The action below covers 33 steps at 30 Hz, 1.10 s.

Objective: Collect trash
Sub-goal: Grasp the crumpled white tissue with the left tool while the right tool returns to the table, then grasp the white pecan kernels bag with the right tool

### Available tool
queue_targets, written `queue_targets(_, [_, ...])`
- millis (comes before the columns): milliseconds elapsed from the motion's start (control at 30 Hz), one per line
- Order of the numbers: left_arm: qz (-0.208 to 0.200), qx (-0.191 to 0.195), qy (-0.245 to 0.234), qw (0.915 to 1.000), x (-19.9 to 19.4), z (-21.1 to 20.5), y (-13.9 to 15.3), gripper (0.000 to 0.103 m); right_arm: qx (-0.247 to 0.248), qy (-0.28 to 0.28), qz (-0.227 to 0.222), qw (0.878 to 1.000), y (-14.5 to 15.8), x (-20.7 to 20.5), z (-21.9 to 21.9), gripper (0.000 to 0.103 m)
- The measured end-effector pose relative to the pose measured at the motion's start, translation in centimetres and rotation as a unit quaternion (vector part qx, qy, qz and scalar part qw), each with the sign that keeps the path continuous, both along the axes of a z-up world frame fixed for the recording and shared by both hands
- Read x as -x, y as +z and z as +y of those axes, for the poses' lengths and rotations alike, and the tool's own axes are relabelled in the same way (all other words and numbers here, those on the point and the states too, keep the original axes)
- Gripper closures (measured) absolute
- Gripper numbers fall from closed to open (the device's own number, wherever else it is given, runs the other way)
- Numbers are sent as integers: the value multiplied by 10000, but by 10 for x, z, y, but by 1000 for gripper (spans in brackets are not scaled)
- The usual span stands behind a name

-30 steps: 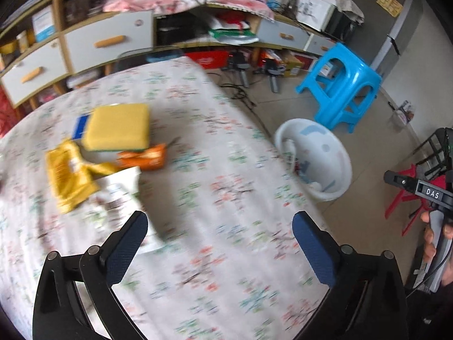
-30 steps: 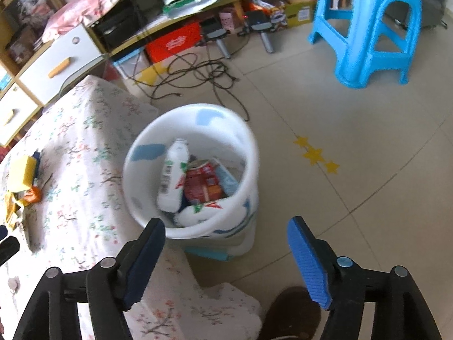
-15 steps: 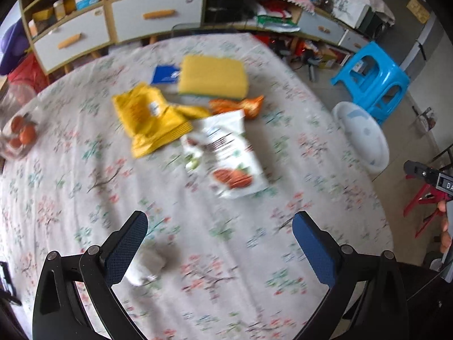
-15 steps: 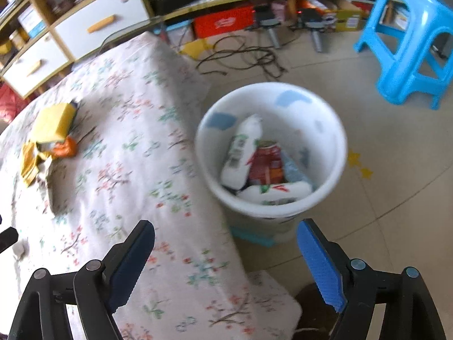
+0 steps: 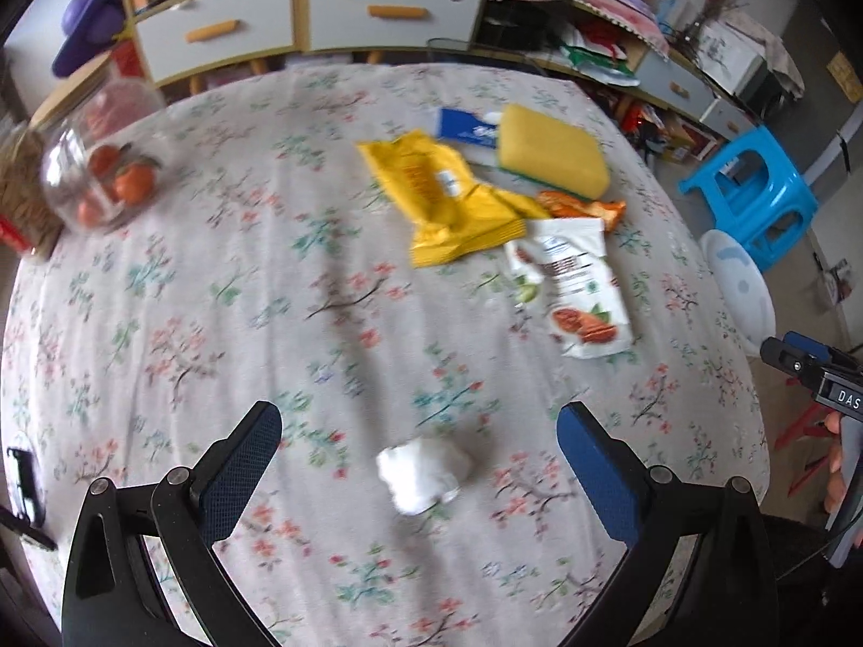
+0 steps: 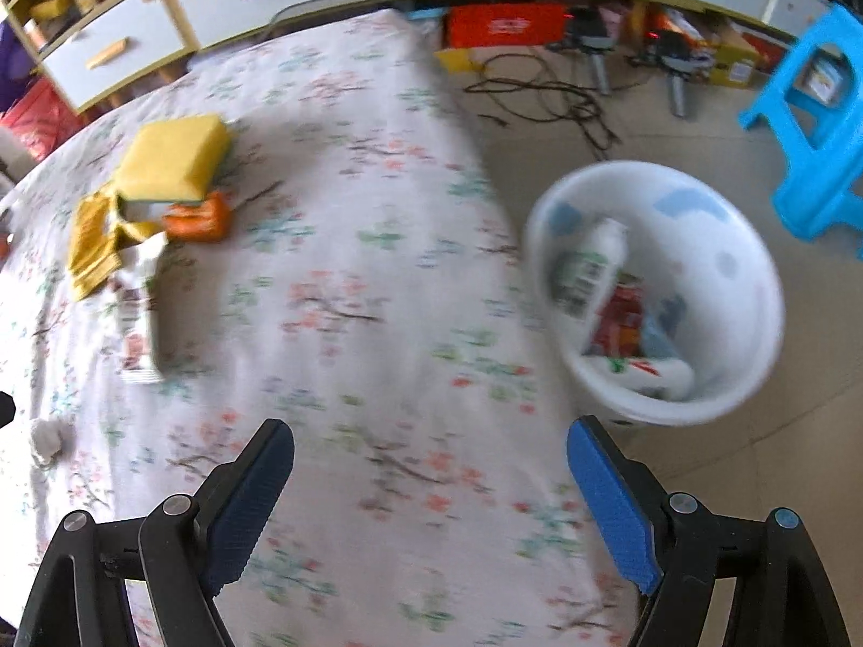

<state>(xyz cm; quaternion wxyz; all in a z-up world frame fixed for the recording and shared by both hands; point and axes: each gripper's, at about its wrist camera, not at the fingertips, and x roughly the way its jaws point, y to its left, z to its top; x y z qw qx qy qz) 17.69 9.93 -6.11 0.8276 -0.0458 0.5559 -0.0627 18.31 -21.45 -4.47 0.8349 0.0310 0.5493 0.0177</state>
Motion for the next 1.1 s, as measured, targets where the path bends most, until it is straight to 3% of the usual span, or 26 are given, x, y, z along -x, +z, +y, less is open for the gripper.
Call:
queue_targets(133, [408, 234, 31, 9989, 10, 12, -12, 0, 7, 283, 38, 9996, -6, -9, 38, 16])
queue_targets(333, [371, 405, -210, 9983, 23, 4, -18, 5, 82, 628, 108, 9979, -16, -16, 80, 16])
queue_targets(567, [606, 535, -433, 9958, 22, -4, -37, 47, 38, 645, 206, 9977, -26, -25, 104, 16])
queue_targets(633, [532, 389, -463, 9968, 20, -5, -36, 67, 19, 647, 221, 9977, -28, -26, 109, 16])
queue_targets(667, [543, 391, -474, 9966, 17, -4, -36, 83, 9, 653, 228, 9976, -29, -28, 112, 16])
queue_targets(800, [518, 507, -353, 9967, 14, 6, -34, 85, -45, 655, 243, 9975, -31, -31, 122, 16])
queue_targets(1100, [45, 546, -138, 9984, 20, 24, -2, 84, -233, 594, 330, 9974, -42, -44, 147, 16])
